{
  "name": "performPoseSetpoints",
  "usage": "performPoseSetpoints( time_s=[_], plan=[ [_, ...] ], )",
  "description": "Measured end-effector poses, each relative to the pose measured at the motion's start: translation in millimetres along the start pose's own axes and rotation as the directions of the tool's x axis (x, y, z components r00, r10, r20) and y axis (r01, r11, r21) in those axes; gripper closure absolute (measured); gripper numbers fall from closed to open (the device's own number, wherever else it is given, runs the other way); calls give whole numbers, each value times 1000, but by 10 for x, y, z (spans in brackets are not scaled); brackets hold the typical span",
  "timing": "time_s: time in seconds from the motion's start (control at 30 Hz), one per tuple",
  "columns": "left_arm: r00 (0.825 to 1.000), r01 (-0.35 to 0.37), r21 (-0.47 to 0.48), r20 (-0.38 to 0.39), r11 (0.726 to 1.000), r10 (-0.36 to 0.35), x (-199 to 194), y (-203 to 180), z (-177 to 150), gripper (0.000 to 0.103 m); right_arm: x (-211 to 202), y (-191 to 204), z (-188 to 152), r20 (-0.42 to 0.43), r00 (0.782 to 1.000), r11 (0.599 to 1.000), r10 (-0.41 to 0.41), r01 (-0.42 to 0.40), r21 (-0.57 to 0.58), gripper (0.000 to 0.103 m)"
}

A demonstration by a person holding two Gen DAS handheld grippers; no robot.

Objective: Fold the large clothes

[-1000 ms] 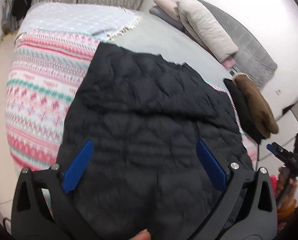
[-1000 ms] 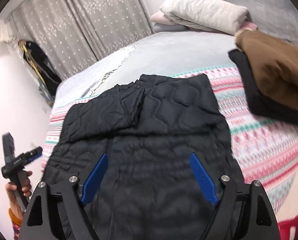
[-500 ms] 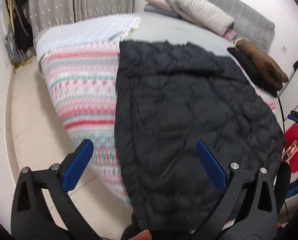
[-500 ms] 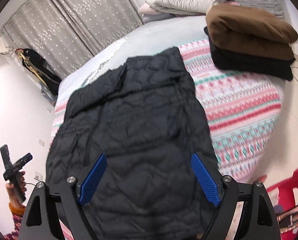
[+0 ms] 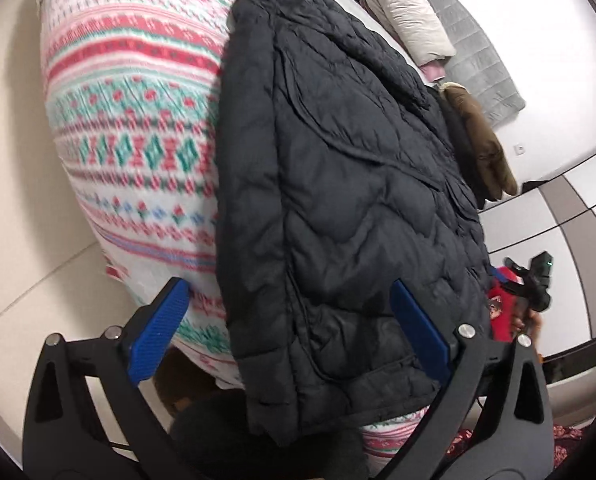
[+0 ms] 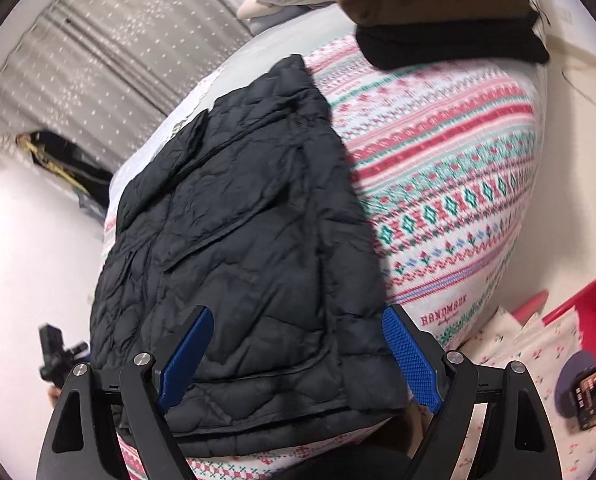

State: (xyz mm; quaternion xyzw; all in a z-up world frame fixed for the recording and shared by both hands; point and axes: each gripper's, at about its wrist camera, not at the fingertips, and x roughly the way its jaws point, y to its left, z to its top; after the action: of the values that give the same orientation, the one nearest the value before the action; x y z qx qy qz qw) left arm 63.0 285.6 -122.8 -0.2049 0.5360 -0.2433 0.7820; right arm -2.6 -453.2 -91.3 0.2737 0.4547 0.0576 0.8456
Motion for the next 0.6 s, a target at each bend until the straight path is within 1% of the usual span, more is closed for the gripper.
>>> performPoseSetpoints(
  time_s=[0.07, 0.17, 0.23, 0.27, 0.33, 0.37, 0.4, 0.43, 0.47, 0.5, 0.53, 0.57, 0.6],
  plan=[
    [1000, 8, 14, 1, 1000, -8, 18, -40, -55, 5, 50, -80, -13, -3, 1000, 1000, -5, 6, 28, 15],
    [1000, 28, 21, -5, 999, -28, 15, -94, -141, 12, 137, -149, -44, -19, 1000, 998, 11, -10, 62, 15],
    [999, 39, 30, -14, 999, -38, 0, -148, -184, 21, 209, -163, -66, -36, 999, 998, 7, -5, 70, 16],
    [999, 40, 37, -19, 999, -39, -9, -188, -211, 23, 256, -164, -83, -47, 999, 997, -4, 7, 72, 16],
    [999, 44, 50, -26, 998, -43, -17, -266, -242, 33, 320, -125, -123, -52, 998, 998, -36, 39, 59, 16],
    [998, 49, 52, -30, 997, -48, -4, -298, -227, 36, 326, -81, -144, -48, 997, 998, -54, 55, 39, 19],
    [997, 64, 58, -37, 996, -62, 0, -362, -239, 44, 334, -47, -158, -50, 997, 998, -56, 57, 26, 25],
    [996, 84, 67, -44, 994, -82, -1, -437, -261, 53, 332, -13, -179, -53, 997, 999, -50, 51, 15, 28],
    [994, 99, 78, -48, 992, -95, 2, -519, -284, 56, 326, 17, -206, -57, 998, 999, -37, 37, 7, 39],
    [993, 107, 88, -52, 990, -103, 4, -563, -299, 63, 325, 36, -232, -66, 998, 1000, -7, 7, 7, 54],
    [992, 117, 105, -56, 988, -112, 16, -645, -327, 74, 323, 38, -262, -76, 997, 999, 30, -29, 17, 61],
    [992, 119, 116, -56, 986, -114, 22, -699, -347, 79, 326, 32, -284, -81, 995, 998, 59, -57, 28, 73],
    [993, 109, 130, -47, 986, -104, 22, -762, -360, 85, 320, 28, -305, -81, 993, 996, 87, -84, 37, 78]
  ],
)
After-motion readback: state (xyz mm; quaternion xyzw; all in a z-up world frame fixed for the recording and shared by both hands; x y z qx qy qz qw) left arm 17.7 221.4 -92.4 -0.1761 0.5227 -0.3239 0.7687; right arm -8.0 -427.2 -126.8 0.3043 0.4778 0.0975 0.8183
